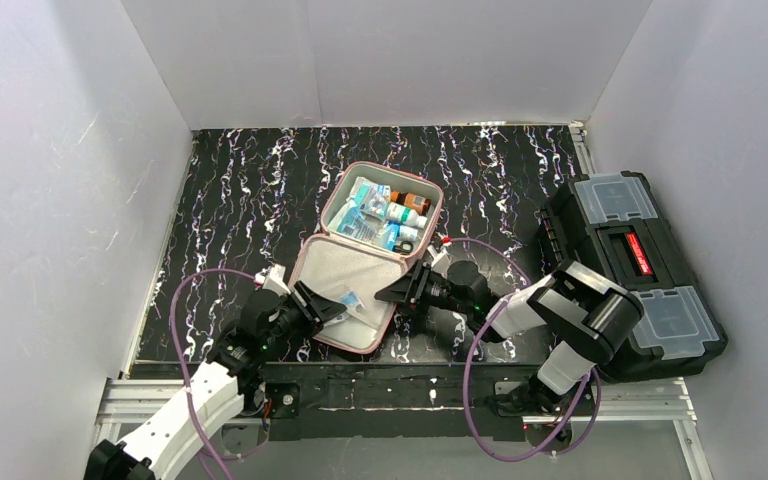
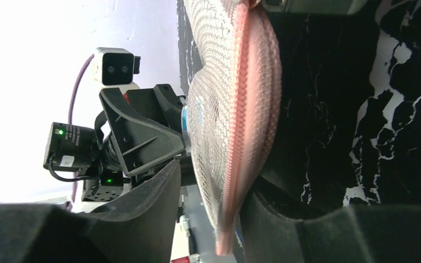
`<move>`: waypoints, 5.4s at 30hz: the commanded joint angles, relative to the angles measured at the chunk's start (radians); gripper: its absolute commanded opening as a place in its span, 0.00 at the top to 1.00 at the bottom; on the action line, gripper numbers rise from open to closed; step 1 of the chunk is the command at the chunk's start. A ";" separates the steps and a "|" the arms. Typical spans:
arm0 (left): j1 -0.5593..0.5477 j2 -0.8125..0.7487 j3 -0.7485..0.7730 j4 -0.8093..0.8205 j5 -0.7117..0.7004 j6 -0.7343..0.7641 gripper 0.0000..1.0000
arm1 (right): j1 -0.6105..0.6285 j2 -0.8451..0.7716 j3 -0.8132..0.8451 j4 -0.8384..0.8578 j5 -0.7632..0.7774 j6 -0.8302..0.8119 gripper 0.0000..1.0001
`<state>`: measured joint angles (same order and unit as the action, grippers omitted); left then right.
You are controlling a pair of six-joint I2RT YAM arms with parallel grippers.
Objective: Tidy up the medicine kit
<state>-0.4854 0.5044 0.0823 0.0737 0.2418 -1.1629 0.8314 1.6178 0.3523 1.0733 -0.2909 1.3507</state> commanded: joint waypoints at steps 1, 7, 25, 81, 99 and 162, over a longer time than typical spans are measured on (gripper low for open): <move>0.004 -0.058 0.038 -0.091 -0.010 0.032 0.48 | 0.002 -0.054 0.004 0.108 -0.024 0.061 0.58; 0.004 -0.081 0.082 -0.176 0.014 0.048 0.44 | 0.002 -0.118 0.020 0.052 -0.023 0.058 0.71; 0.004 -0.010 0.399 -0.542 0.062 0.219 0.37 | 0.002 -0.219 0.025 0.006 0.042 0.127 0.99; 0.003 -0.093 0.760 -0.947 -0.104 0.349 0.23 | 0.002 -0.502 0.042 -0.091 0.206 0.292 0.99; 0.004 0.048 0.698 -0.755 -0.099 0.329 0.24 | 0.002 -0.537 0.026 -0.088 0.199 0.291 0.99; 0.004 0.183 0.787 -0.574 -0.008 0.417 0.55 | 0.032 -0.318 0.020 -0.075 -0.034 0.199 0.78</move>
<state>-0.4755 0.6798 0.8306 -0.5118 0.2011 -0.7721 0.8448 1.3079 0.3309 0.8593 -0.2471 1.6190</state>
